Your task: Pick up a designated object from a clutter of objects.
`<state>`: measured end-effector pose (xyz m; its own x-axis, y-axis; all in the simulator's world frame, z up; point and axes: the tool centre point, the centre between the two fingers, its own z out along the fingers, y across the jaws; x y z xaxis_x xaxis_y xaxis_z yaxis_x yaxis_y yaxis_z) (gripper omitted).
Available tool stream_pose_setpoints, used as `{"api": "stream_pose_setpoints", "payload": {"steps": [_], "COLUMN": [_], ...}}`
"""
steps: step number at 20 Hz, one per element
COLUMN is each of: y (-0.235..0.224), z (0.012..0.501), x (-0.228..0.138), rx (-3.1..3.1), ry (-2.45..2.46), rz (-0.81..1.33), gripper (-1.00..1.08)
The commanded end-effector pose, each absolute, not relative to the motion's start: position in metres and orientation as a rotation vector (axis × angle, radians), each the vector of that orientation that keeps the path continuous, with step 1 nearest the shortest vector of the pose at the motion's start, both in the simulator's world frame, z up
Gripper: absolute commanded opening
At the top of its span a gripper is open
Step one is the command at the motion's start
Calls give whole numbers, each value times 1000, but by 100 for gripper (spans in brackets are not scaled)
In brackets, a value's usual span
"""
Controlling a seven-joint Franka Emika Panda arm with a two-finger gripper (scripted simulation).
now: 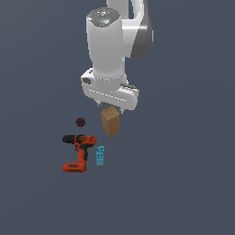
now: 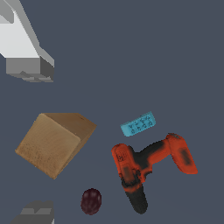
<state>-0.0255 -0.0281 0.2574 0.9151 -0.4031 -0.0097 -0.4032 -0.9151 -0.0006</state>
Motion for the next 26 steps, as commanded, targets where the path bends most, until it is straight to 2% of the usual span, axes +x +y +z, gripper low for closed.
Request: {"api": "stream_pose_setpoints", "payload": {"steps": [1,15,26], "y": [-29,-34,-35], "z": [250,210,195], "x": [-31,-62,-77], "rx": [-3049,-2868,-2760], "ry": [749,1283,1501], "rz": [13,4,0], "gripper": [100,100,100]}}
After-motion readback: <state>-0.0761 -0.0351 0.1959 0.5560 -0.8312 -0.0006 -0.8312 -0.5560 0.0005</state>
